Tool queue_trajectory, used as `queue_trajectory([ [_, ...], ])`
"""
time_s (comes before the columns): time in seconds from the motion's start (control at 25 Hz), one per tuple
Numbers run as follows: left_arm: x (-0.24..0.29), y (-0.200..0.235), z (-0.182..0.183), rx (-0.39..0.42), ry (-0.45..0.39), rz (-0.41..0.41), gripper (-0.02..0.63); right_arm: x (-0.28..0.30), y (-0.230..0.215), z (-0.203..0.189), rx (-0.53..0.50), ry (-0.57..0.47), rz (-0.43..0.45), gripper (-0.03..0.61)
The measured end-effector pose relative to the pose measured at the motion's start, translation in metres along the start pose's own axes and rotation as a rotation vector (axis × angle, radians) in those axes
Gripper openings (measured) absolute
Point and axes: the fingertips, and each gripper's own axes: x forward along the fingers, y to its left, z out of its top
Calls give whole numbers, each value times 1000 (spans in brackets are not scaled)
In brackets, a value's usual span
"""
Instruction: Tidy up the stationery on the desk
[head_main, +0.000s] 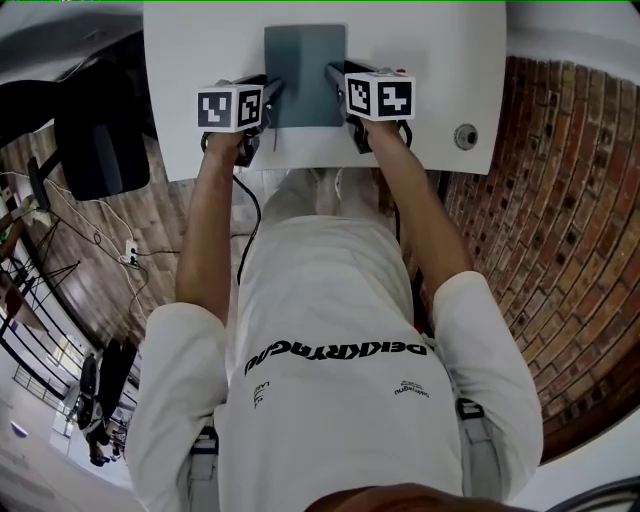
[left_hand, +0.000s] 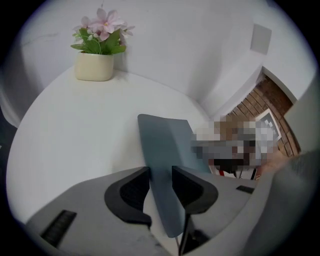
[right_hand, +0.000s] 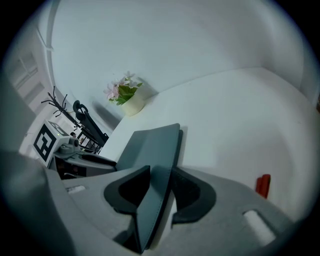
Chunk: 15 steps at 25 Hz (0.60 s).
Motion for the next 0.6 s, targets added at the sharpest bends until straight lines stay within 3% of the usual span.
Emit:
queue_trajectory([
  [0.6,-1,0,-2,-65,-64,27,140,1,0,2,-116,20,-37,130],
])
